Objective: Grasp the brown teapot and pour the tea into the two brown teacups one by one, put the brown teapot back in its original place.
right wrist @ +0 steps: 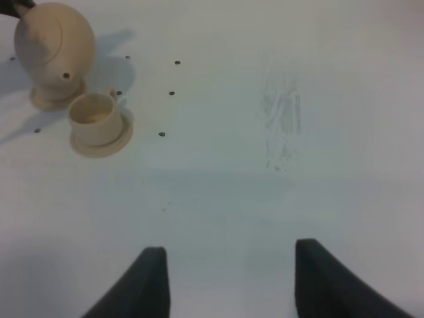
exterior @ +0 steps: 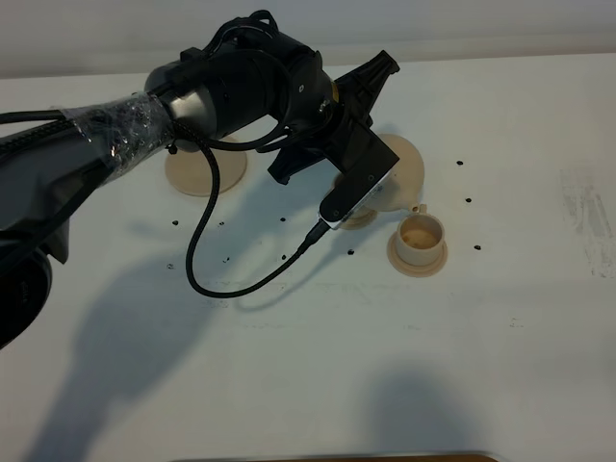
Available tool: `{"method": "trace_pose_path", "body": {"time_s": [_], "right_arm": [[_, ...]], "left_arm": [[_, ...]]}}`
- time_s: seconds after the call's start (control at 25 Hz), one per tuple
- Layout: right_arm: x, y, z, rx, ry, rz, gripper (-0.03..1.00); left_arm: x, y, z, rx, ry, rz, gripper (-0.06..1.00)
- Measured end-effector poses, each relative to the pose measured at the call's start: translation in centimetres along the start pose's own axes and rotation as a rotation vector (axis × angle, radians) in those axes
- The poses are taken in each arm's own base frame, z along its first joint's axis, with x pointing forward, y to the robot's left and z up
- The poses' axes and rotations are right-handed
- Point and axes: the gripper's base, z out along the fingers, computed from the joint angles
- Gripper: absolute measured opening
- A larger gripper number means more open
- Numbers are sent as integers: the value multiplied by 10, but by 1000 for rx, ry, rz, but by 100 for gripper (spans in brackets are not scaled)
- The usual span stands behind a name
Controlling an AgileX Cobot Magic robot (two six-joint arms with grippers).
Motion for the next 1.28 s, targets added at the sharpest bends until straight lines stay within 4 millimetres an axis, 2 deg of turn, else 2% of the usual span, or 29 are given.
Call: {"method": "trace_pose_path", "body": {"time_s": [1.28], "right_arm": [[0, 0, 0, 0, 0, 0, 44]], "left_arm": [[-12, 10, -1, -69, 26, 235, 8]]}}
